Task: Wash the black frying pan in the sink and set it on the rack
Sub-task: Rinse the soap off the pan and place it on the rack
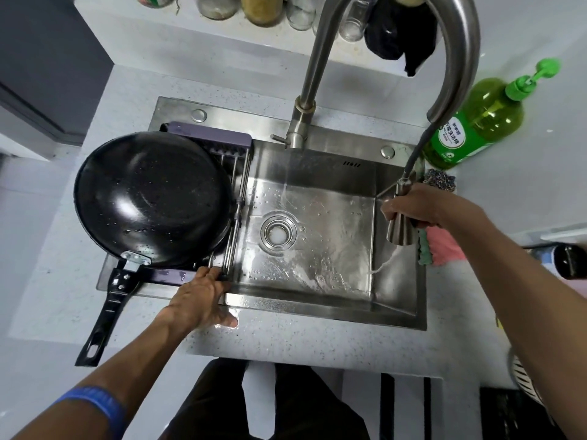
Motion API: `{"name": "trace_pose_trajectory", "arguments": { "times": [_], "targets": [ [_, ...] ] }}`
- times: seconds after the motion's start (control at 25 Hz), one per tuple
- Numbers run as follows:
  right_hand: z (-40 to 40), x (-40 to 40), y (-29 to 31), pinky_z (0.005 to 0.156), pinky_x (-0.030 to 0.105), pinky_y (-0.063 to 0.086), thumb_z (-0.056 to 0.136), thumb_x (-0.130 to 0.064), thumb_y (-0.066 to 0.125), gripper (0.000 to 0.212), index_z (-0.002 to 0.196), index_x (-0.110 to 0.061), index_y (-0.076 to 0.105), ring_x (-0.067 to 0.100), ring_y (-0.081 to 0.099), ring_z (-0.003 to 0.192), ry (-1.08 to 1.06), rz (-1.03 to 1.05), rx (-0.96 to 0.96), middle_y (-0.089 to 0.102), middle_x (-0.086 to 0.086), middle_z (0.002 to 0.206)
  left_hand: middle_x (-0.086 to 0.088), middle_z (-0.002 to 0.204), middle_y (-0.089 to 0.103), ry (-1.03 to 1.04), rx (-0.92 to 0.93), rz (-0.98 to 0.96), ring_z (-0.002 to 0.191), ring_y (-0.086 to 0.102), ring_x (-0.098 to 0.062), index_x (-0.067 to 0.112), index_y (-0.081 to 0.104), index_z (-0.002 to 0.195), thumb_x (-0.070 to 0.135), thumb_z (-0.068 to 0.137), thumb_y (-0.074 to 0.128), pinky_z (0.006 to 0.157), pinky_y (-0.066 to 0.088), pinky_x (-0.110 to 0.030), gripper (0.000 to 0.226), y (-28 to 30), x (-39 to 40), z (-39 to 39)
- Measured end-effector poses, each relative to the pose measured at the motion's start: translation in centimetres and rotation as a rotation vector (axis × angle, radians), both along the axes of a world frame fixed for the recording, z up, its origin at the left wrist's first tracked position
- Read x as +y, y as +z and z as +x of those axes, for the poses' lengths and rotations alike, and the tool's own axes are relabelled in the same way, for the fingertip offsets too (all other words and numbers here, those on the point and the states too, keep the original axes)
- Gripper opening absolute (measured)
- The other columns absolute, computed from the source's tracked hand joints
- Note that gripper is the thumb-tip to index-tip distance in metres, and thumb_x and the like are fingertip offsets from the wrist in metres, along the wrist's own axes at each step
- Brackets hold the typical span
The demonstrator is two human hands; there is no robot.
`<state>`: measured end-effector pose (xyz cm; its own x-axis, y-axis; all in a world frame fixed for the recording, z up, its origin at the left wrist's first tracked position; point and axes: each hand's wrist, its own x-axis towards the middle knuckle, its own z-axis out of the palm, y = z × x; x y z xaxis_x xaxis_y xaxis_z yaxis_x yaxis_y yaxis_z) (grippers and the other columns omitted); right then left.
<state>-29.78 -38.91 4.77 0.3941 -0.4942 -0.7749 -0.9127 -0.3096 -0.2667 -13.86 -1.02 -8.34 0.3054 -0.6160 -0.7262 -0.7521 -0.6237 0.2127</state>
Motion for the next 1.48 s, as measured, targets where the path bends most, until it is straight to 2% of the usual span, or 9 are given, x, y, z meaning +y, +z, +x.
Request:
{"name": "trace_pose_trajectory", "arguments": {
  "times": [0.48,0.6,0.76,0.92,1.08,1.2,1.28,1.4,1.48],
  "targets": [
    [2.4,6.4,-1.1,0.035,0.014,0.030,0.083,-0.020,0.068,0.026,0.060,-0.013,0.061,0.007,0.041,0.034,-0.062,0.100,-0.186,0.049,-0.004,0.042,-0.002,0.153,0.028,0.019,0.041,0.001,0.141,0.019,-0.024,0.029,0.056,0.132,0.066,0.066,0.074,0.110,0.036,-0.039,0.077,1.0,0.0,0.0],
    [3.0,8.0,-1.2,0.039,0.016,0.026,0.082,-0.020,0.068,0.028,0.057,-0.013,0.057,0.012,0.038,0.037,-0.110,0.133,-0.255,0.044,-0.002,0.040,-0.003,0.153,0.028,0.040,0.072,-0.001,0.143,0.016,-0.025,0.027,0.062,0.125,0.061,0.067,0.076,0.113,0.032,-0.040,0.069,1.2,-0.3,0.0],
    [4.4,10.5,-1.6,0.046,0.022,0.026,0.087,-0.027,0.064,0.029,0.067,-0.006,0.067,0.015,0.040,0.040,-0.089,0.232,-0.284,0.051,0.008,0.048,-0.005,0.160,0.018,0.036,0.073,0.052,0.148,0.007,-0.028,0.022,0.061,0.127,0.063,0.067,0.075,0.118,0.024,-0.045,0.075,0.7,-0.2,0.0],
    [5.9,12.6,-2.3,0.042,0.020,0.026,0.087,-0.028,0.063,0.037,0.090,0.009,0.068,0.014,0.038,0.040,-0.131,0.298,-0.343,0.052,0.011,0.052,-0.004,0.155,0.027,0.034,0.057,0.025,0.144,0.016,-0.027,0.022,0.064,0.123,0.062,0.066,0.075,0.114,0.032,-0.044,0.071,0.9,0.0,0.0],
    [7.2,14.1,-3.2,0.041,0.021,0.027,0.086,-0.032,0.065,0.042,0.098,0.008,0.069,0.017,0.039,0.040,-0.183,0.391,-0.433,0.054,0.013,0.052,-0.003,0.155,0.025,0.011,0.058,0.017,0.142,0.018,-0.027,0.031,0.054,0.135,0.066,0.063,0.075,0.112,0.034,-0.044,0.082,0.5,0.2,0.0],
    [8.2,14.9,-3.6,0.041,0.021,0.032,0.090,-0.030,0.062,0.034,0.099,0.001,0.074,0.017,0.044,0.040,-0.241,0.460,-0.516,0.056,0.013,0.054,-0.003,0.154,0.027,-0.011,0.033,0.010,0.141,0.021,-0.026,0.026,0.056,0.132,0.068,0.064,0.073,0.111,0.036,-0.042,0.082,0.4,0.3,0.0],
    [9.4,15.2,-3.9,0.042,0.023,0.034,0.092,-0.027,0.061,0.031,0.094,0.000,0.075,0.016,0.046,0.041,-0.304,0.458,-0.580,0.057,0.012,0.054,-0.005,0.157,0.022,-0.023,0.043,0.004,0.144,0.017,-0.028,0.030,0.045,0.142,0.064,0.069,0.072,0.114,0.032,-0.043,0.084,0.5,0.5,0.0],
    [11.9,14.9,-4.4,0.044,0.025,0.036,0.092,-0.026,0.062,0.034,0.065,-0.008,0.072,0.018,0.047,0.042,-0.463,0.381,-0.692,0.058,0.013,0.055,-0.006,0.161,0.013,-0.080,0.033,-0.021,0.147,0.014,-0.027,0.037,0.031,0.149,0.053,0.078,0.071,0.117,0.026,-0.043,0.083,1.2,1.2,0.7],
    [14.1,13.9,-4.7,0.043,0.024,0.040,0.092,-0.027,0.062,0.032,0.067,-0.010,0.070,0.017,0.050,0.044,-0.536,0.324,-0.741,0.059,0.012,0.057,-0.006,0.161,0.012,-0.136,-0.026,-0.017,0.145,0.017,-0.028,0.036,0.031,0.148,0.048,0.083,0.068,0.118,0.024,-0.044,0.076,2.0,2.2,1.6]
  ]
}}
